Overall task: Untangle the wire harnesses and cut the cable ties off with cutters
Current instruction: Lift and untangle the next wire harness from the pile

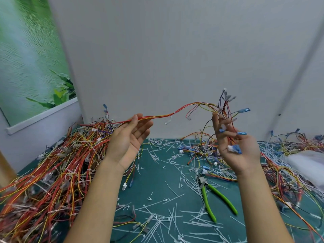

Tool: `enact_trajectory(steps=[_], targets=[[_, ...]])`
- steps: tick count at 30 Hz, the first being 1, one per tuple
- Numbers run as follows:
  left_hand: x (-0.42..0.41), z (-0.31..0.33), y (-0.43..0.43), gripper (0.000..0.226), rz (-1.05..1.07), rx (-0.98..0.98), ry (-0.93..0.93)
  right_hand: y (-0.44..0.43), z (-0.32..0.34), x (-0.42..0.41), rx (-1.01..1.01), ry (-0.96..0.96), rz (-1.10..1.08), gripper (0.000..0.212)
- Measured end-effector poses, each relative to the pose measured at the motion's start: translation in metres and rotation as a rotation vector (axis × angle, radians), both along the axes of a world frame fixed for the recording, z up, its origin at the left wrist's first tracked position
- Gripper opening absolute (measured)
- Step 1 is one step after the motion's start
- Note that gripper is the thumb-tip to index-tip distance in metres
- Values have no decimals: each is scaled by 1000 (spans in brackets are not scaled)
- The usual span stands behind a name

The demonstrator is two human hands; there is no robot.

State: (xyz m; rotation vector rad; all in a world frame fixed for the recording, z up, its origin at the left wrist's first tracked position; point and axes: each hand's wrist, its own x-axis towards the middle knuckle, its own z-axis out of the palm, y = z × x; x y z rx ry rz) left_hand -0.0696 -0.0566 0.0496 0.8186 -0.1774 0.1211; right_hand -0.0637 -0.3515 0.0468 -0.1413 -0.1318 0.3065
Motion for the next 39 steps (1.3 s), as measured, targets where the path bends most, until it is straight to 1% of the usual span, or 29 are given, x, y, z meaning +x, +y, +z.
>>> enact_trajectory(steps=[2,3,5,7,10,12,14,15,16,18,19,21,24,25,27,29,33,36,39], targets=[[-1,1,-3,17,-60,-67,13,6,1,2,-292,-10,-35,31],[-1,2,-5,17,-87,-98,19,10,-1,4,-422,-8,-59,27],[-4,4,-10,16,-138,-152,28,16,-2,4,-608,9,-117,24],[-7,6,-14,19,-190,-188,24,18,-5,4,-717,13,-167,23],[-11,10,-18,23,-251,-231,23,18,-10,5,-733,-13,-201,26],[-12,11,-20,23,-276,-234,29,18,-11,5,-695,-81,-186,21],[-12,10,-22,20,-275,-192,41,18,-14,5,-578,-192,-112,17],[-12,9,-23,18,-265,-161,52,18,-15,5,-518,-239,-72,21],[-10,7,-24,16,-245,-129,63,18,-16,5,-466,-248,-45,27],[-6,3,-25,14,-173,-92,88,16,-19,7,-376,-183,-47,36],[-3,1,-25,13,-125,-92,106,15,-19,9,-329,-146,-64,35],[2,-3,-23,11,-42,-114,152,11,-19,11,-220,-58,-103,26],[7,-9,-14,11,9,-202,225,1,-22,15,25,54,-109,47],[8,-10,-10,15,2,-248,238,-1,-21,15,81,85,-115,46],[9,-14,-4,31,-37,-351,244,-3,-20,15,143,134,-113,43],[9,-17,0,42,-84,-439,225,-4,-20,15,203,163,-96,44],[8,-18,3,54,-162,-540,136,-1,-18,12,287,189,-69,46],[8,-17,3,61,-207,-577,80,0,-17,11,329,195,-45,46],[8,-17,3,64,-220,-594,56,1,-13,9,346,190,-22,45]])
